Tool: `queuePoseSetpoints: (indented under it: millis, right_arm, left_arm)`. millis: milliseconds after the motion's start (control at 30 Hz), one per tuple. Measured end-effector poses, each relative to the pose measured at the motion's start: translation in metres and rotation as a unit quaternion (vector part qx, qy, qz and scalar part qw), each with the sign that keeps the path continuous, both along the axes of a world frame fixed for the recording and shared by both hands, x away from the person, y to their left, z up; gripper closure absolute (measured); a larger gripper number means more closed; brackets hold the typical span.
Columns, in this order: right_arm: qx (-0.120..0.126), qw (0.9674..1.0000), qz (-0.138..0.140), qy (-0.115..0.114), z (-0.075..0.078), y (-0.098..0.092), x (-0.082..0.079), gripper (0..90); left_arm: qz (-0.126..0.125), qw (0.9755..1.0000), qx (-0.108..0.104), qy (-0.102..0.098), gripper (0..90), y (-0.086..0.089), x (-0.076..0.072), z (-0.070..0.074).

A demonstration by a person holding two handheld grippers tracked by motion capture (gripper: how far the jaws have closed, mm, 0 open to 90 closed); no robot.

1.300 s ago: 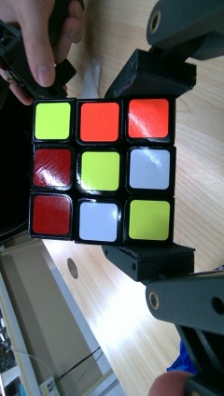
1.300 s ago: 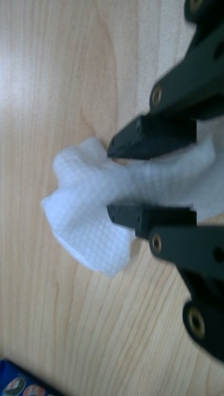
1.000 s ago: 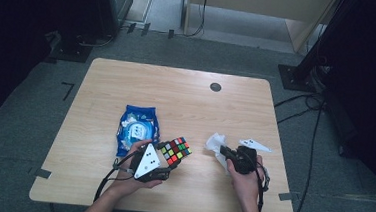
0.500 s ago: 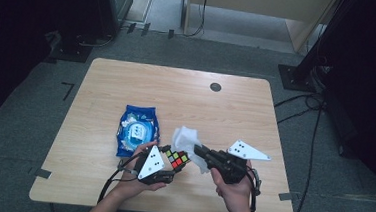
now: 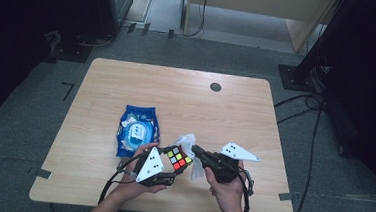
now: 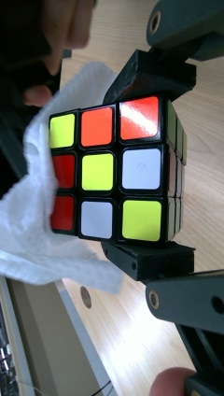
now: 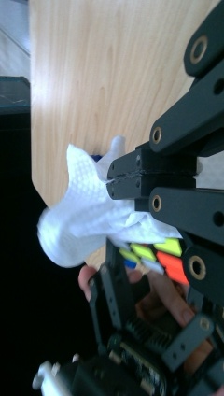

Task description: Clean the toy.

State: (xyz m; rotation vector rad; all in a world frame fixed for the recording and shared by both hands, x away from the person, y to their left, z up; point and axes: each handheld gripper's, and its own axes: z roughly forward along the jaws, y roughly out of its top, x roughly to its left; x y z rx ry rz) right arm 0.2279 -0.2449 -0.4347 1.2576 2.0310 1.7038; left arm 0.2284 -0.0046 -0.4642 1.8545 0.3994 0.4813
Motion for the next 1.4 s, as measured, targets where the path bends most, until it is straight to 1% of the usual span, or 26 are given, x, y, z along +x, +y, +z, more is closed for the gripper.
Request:
queuePoseSetpoints:
  millis: [67,100,167,200,333,400,433,500,533,567,633,667,700,767,800,867,933,1000,1067,1100,1133,1233,1300,1333,1367,1400]
  right_arm:
    - [0.003,1.0,-0.001,0.009,-0.003,-0.001,0.002,90.0]
    - [0.001,1.0,-0.003,0.008,-0.005,-0.001,0.003,90.0]
    - [-0.01,0.9998,-0.008,0.012,-0.008,-0.001,0.004,90.0]
    - [-0.022,0.9996,-0.013,0.011,-0.011,-0.001,0.005,90.0]
    - [-0.04,0.9983,-0.019,0.037,-0.023,-0.003,0.01,90.0]
    - [-0.043,0.9979,-0.02,0.045,-0.027,-0.004,0.011,90.0]
    - [-0.044,0.9979,-0.02,0.043,-0.026,-0.004,0.011,90.0]
    - [-0.037,0.9984,-0.021,0.039,-0.022,-0.005,0.01,90.0]
    - [-0.029,0.999,-0.019,0.028,-0.015,-0.005,0.007,90.0]
    - [-0.024,0.9993,-0.016,0.023,-0.011,-0.005,0.005,90.0]
    - [-0.003,1.0,-0.002,0.007,0.0,-0.004,0.0,90.0]
    - [0.014,0.9998,0.01,-0.005,0.009,-0.002,-0.005,90.0]
    - [0.021,0.9996,0.016,-0.012,0.013,-0.001,-0.007,90.0]
    - [0.036,0.9988,0.029,-0.018,0.02,0.002,-0.011,90.0]
    - [0.04,0.9985,0.033,-0.019,0.02,0.003,-0.011,90.0]
    - [0.033,0.999,0.027,-0.015,0.016,0.004,-0.01,90.0]
    - [0.048,0.9986,0.023,0.001,0.009,0.0,-0.006,90.0]
    - [0.043,0.999,0.003,0.013,0.003,-0.004,-0.002,90.0]
    - [0.042,0.9988,-0.004,0.026,-0.002,-0.005,0.0,90.0]
    - [0.035,0.999,-0.006,0.028,-0.005,-0.006,0.001,90.0]
    - [0.018,0.9994,-0.01,0.029,-0.008,-0.005,0.003,90.0]
    - [-0.015,0.9991,-0.015,0.037,-0.018,-0.003,0.007,90.0]
    - [-0.062,0.9975,-0.025,0.024,-0.026,-0.002,0.01,90.0]
    - [-0.092,0.9949,-0.034,0.024,-0.034,-0.002,0.012,90.0]
    - [-0.096,0.9943,-0.035,0.031,-0.039,-0.003,0.014,90.0]
    - [-0.094,0.9935,-0.04,0.051,-0.048,-0.008,0.018,90.0]
  left_arm:
    - [-0.001,1.0,-0.001,-0.002,34.2,0.001,0.0,0.001]
    - [-0.002,1.0,-0.006,-0.001,34.2,0.001,0.0,0.001]
    - [-0.003,1.0,-0.009,-0.001,34.2,0.003,0.0,0.003]
    - [-0.003,0.9999,-0.011,-0.001,34.2,0.003,0.0,0.003]
    - [0.0,0.9995,-0.03,0.007,34.2,0.009,0.003,0.006]
    - [0.006,0.9993,-0.036,0.008,34.2,0.012,0.004,0.007]
    - [0.008,0.9993,-0.037,0.008,34.2,0.014,0.005,0.007]
    - [0.01,0.9992,-0.037,0.01,34.2,0.016,0.007,0.006]
    - [0.012,0.9992,-0.037,0.012,34.2,0.016,0.008,0.006]
    - [0.012,0.9993,-0.034,0.013,34.2,0.016,0.008,0.005]
    - [0.012,0.9993,-0.034,0.014,34.2,0.016,0.008,0.004]
    - [0.009,0.9994,-0.03,0.016,34.2,0.014,0.008,0.002]
    - [0.007,0.9994,-0.031,0.016,34.2,0.012,0.007,0.002]
    - [0.002,0.9995,-0.028,0.013,34.2,0.009,0.005,0.003]
    - [0.0,0.9996,-0.027,0.012,34.2,0.008,0.004,0.003]
    - [0.002,0.9998,-0.017,0.006,34.2,0.006,0.002,0.003]
    - [0.001,0.9999,-0.013,0.007,34.2,0.006,0.002,0.003]
    - [-0.002,0.9997,-0.024,0.01,34.2,0.008,0.003,0.004]
    - [-0.003,0.9994,-0.032,0.01,34.2,0.009,0.003,0.006]
    - [-0.003,0.9993,-0.035,0.009,34.2,0.01,0.003,0.008]
    - [-0.002,0.9992,-0.038,0.009,34.3,0.01,0.003,0.009]
    - [0.004,0.9991,-0.041,0.01,34.2,0.014,0.004,0.01]
    - [0.008,0.9987,-0.049,0.015,34.2,0.017,0.007,0.01]
    - [0.01,0.9986,-0.05,0.016,34.2,0.018,0.008,0.01]
    - [0.01,0.9986,-0.05,0.016,34.2,0.018,0.008,0.01]
    - [0.015,0.9981,-0.056,0.018,34.2,0.022,0.009,0.011]
